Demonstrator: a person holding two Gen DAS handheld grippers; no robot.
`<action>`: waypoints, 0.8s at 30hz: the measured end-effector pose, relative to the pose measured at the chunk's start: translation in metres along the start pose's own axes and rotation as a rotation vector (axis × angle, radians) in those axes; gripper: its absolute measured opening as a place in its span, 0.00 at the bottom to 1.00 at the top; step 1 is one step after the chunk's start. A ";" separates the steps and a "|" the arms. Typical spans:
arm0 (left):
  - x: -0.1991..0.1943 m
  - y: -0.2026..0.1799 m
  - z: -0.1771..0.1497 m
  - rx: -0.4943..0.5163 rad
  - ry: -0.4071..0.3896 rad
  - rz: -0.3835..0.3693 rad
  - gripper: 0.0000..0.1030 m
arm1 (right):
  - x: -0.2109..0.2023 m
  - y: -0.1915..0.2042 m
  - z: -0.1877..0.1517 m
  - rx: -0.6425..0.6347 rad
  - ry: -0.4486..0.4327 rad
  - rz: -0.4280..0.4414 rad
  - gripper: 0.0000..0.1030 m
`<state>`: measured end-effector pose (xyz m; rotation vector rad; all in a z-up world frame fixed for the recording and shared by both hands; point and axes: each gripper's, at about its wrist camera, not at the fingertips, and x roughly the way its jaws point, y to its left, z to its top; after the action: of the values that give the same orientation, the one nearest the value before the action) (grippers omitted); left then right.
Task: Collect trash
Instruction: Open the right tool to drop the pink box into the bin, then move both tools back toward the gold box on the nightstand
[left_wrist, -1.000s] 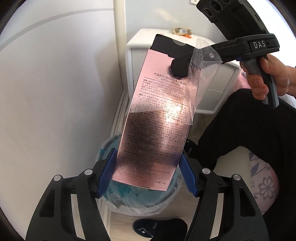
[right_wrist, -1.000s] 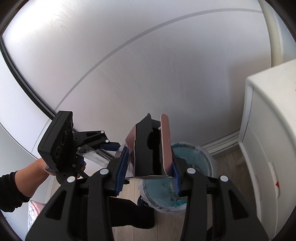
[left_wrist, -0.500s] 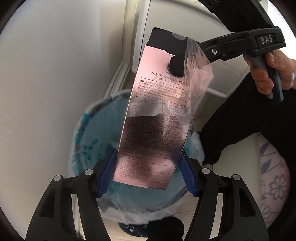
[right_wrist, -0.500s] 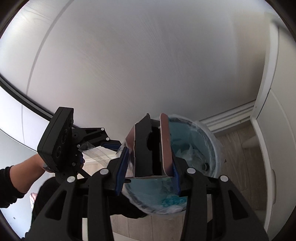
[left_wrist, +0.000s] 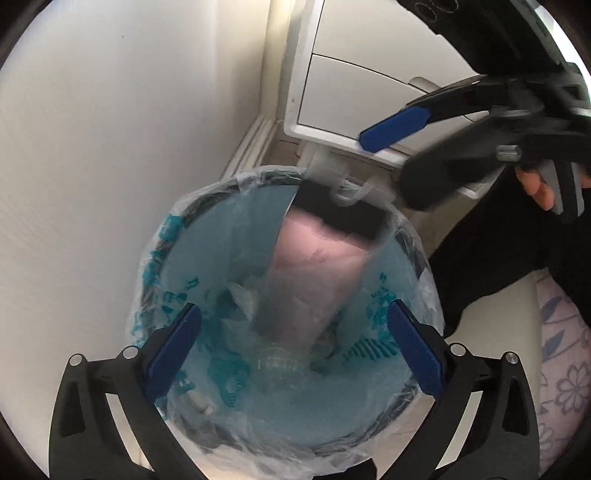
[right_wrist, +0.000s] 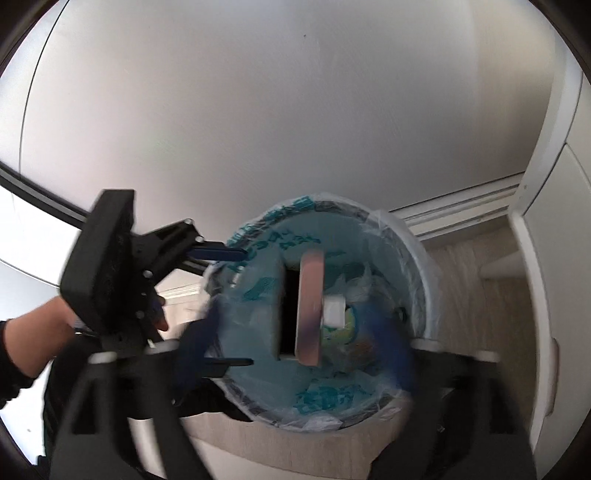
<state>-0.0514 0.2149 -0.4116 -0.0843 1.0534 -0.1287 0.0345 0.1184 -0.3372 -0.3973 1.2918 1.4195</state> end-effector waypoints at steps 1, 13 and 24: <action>-0.002 -0.001 0.000 0.001 0.002 0.002 0.94 | 0.001 0.000 0.000 -0.002 -0.006 -0.004 0.93; -0.078 -0.024 0.025 -0.009 -0.085 0.068 0.94 | -0.080 0.025 0.002 -0.015 -0.190 -0.056 0.93; -0.139 -0.059 0.093 0.029 -0.194 0.082 0.94 | -0.208 0.010 -0.019 0.047 -0.423 -0.178 0.93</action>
<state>-0.0422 0.1776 -0.2384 -0.0267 0.8598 -0.0601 0.0857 0.0032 -0.1698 -0.1620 0.9203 1.2384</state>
